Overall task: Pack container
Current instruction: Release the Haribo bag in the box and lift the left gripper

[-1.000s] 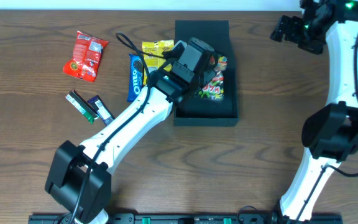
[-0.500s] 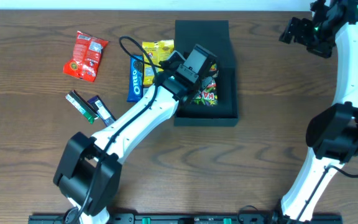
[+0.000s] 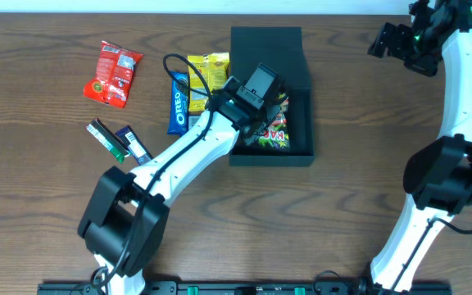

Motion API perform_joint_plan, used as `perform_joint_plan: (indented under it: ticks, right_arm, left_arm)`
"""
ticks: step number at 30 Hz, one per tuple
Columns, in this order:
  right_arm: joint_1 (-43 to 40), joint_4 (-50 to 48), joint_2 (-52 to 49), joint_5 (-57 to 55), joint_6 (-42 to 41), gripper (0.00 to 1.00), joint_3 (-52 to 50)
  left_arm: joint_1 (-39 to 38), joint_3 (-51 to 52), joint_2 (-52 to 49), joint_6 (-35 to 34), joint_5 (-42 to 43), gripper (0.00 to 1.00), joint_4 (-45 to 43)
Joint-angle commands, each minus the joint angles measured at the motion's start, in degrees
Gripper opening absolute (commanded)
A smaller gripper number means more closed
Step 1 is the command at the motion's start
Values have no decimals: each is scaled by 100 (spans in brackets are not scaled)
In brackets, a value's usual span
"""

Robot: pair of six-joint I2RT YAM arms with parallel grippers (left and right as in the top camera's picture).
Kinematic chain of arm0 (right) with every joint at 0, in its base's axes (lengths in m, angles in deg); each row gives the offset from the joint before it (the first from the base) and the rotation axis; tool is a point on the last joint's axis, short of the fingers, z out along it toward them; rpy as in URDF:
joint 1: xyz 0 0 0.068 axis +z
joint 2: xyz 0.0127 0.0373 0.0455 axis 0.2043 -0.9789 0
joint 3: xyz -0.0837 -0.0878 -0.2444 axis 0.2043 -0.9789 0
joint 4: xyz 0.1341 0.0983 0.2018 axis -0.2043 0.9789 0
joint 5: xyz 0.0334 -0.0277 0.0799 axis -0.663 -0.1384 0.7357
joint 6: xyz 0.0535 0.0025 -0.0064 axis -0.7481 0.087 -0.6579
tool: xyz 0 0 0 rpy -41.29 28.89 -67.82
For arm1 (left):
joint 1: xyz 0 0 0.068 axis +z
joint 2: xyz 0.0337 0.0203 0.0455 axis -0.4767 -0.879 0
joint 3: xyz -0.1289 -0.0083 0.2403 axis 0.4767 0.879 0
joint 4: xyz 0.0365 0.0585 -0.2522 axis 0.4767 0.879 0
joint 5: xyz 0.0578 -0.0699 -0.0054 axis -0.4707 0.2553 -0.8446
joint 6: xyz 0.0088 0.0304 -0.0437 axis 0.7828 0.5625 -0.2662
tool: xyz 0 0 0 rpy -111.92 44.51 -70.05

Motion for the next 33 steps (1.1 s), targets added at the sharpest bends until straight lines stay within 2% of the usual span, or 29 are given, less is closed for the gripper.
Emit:
perform_joint_plan:
  ticks: [1, 10, 11, 12, 13, 15, 21, 24, 25, 27, 28, 29, 30, 31, 32, 33]
  right_arm:
    - [-7, 22, 208, 26, 81, 98, 20]
    - [-7, 20, 208, 26, 83, 99, 17]
    - [-7, 20, 208, 26, 83, 99, 17]
    - [-7, 20, 208, 26, 83, 98, 17]
    - [-7, 20, 208, 26, 83, 99, 17]
    - [-7, 20, 208, 26, 83, 99, 17]
    - [-4, 59, 208, 28, 85, 98, 17]
    - [50, 142, 208, 28, 87, 93, 17]
    - [94, 184, 208, 31, 114, 89, 17]
    - [197, 249, 208, 33, 208, 75, 17]
    - [271, 271, 208, 35, 262, 61, 17]
    - [343, 280, 208, 35, 310, 43, 17]
    - [444, 289, 208, 55, 372, 25, 17]
    - [525, 299, 208, 74, 389, 10, 17]
    - [638, 315, 208, 125, 387, 1, 17]
    - [732, 321, 208, 214, 387, 2, 17]
  left_arm:
    - [94, -24, -155, -645, 214, 6, 33]
    - [114, -24, -306, -802, 63, 7, -66]
    - [114, -24, -306, -767, 57, 21, -116]
    - [114, -24, -306, -658, 26, 43, -173]
    - [114, -24, -306, -319, -26, 71, -308]
    - [118, -24, -291, 345, -31, 94, -619]
    - [175, -26, -181, 1419, -188, 95, -1233]
    - [251, -26, -114, 1912, -551, 95, -1276]
    - [295, -26, -79, 2131, -704, 95, -1276]
    - [382, -26, 0, 2590, -957, 95, -1276]
    - [439, -26, 57, 2879, -1093, 98, -1279]
    - [503, -26, 118, 3167, -1237, 89, -1276]
    - [570, -26, 179, 3515, -1340, 65, -1279]
    - [636, -26, 229, 3847, -1425, 36, -1276]
    - [730, -26, 291, 4297, -1484, 8, -1276]
    - [809, -26, 334, 4616, -1493, 6, -1272]
